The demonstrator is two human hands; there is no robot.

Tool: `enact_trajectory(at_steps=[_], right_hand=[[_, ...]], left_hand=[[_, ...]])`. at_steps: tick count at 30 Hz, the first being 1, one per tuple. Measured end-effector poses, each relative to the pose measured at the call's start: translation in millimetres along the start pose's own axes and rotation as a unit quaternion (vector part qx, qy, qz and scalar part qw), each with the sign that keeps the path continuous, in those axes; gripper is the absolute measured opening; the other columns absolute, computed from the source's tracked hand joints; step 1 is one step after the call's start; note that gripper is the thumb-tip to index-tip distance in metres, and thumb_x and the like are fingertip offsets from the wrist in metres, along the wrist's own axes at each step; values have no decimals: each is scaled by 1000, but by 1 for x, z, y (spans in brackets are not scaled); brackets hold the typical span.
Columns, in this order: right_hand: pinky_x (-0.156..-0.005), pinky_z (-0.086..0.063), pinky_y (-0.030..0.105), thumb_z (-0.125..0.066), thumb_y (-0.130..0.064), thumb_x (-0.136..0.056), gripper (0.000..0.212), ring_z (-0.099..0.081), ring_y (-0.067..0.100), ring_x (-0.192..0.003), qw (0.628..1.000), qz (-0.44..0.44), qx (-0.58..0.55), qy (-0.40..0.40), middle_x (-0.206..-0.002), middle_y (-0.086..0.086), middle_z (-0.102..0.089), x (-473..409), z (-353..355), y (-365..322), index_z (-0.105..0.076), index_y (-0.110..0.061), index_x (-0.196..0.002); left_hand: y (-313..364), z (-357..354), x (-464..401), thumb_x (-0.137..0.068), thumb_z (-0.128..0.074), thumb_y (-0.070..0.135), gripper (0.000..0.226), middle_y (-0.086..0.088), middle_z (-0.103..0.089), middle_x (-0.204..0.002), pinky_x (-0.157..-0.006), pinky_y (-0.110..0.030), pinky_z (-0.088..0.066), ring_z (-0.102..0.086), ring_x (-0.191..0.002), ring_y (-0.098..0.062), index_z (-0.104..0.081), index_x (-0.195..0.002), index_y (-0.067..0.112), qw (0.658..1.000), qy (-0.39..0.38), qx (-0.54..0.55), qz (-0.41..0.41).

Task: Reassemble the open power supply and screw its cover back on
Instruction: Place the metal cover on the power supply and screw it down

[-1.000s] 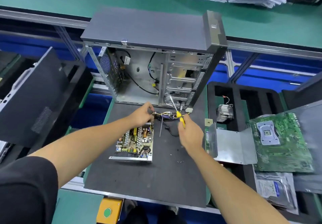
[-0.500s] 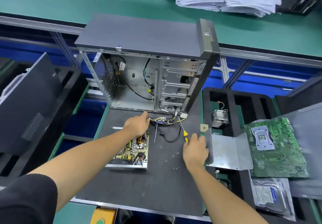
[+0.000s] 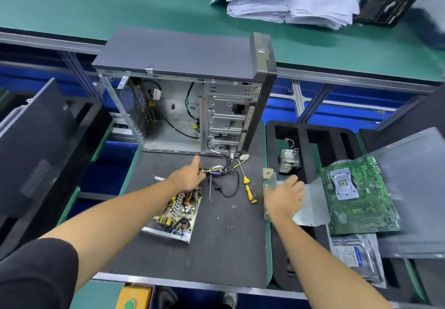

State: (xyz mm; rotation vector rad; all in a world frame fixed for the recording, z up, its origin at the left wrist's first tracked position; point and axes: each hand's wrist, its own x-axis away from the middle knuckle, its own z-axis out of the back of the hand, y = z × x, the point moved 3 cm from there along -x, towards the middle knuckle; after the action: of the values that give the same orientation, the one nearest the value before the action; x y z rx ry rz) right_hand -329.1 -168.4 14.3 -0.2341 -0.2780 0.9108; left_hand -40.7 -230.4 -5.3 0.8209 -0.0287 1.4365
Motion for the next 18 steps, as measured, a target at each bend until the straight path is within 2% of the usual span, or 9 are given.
enact_trajectory(at_steps=[2,4,7,10,13,14,15,17,18], right_hand=[[-64,-39,32,-56,-37,-97,23,-57,31,-84,997,-4,1,-76,-100,8,-64,-10,-4,13,-49,-15,-102],[-57,-30,28,-46,-27,-99,13,-53,30,-72,996,26,9,-79,-86,6,-64,-13,-3,16,-51,-17,-92],[-56,-29,27,-41,-10,-89,14,-52,28,-63,997,4,-65,-28,-73,5,-59,-17,20,6,-54,-15,-87],[-61,-35,32,-41,-10,-81,14,-52,29,-63,991,-28,-124,-32,-70,3,-56,-22,54,-1,-54,-14,-77],[-55,-26,31,-41,-7,-76,16,-37,25,-54,985,-11,-170,-22,-63,3,-48,-24,94,-23,-40,-16,-62],[-54,-25,30,-42,-4,-78,21,-34,23,-54,980,-20,-194,-37,-63,3,-46,-27,102,-29,-40,-19,-62],[-52,-28,31,-45,-2,-84,28,-39,23,-55,972,-38,-226,-41,-66,4,-47,-27,113,-35,-48,-23,-67],[-55,-43,26,-50,-2,-94,23,-64,26,-78,955,-43,-279,-90,-82,9,-62,-30,134,-54,-67,-16,-88],[-57,-45,23,-52,-3,-93,17,-67,28,-88,936,-36,-338,-94,-87,13,-64,-30,141,-64,-68,-10,-89]], left_hand=[[1,3,3,-105,-44,38,26,-5,-60,-102,-68,-39,-39,-57,-83,-27,-32,-118,19,1000,8,-1,-2],[2,6,6,-103,-48,43,31,1,-57,-96,-72,-39,-44,-59,-85,-25,-35,-118,20,1000,25,-8,-3],[3,5,15,-100,-56,46,38,-2,-60,-103,-87,-44,-51,-60,-95,-25,-42,-120,17,999,38,5,-28],[4,5,20,-99,-60,44,40,-7,-52,-119,-97,-43,-45,-49,-112,-26,-46,-122,14,996,60,0,-69],[11,13,25,-101,-57,50,46,-5,-41,-125,-101,-36,-36,-34,-120,-20,-46,-129,16,991,76,26,-103],[15,17,28,-101,-55,51,46,-4,-39,-124,-103,-36,-34,-31,-120,-17,-47,-131,17,989,83,41,-114],[19,22,31,-101,-54,52,45,-3,-38,-123,-104,-36,-33,-29,-121,-16,-48,-131,19,986,91,58,-125],[29,33,40,-103,-50,52,40,-1,-39,-121,-105,-37,-32,-31,-124,-17,-50,-129,22,980,99,102,-142],[32,37,45,-104,-48,53,36,1,-41,-121,-106,-38,-33,-33,-126,-18,-51,-126,24,977,95,130,-143]])
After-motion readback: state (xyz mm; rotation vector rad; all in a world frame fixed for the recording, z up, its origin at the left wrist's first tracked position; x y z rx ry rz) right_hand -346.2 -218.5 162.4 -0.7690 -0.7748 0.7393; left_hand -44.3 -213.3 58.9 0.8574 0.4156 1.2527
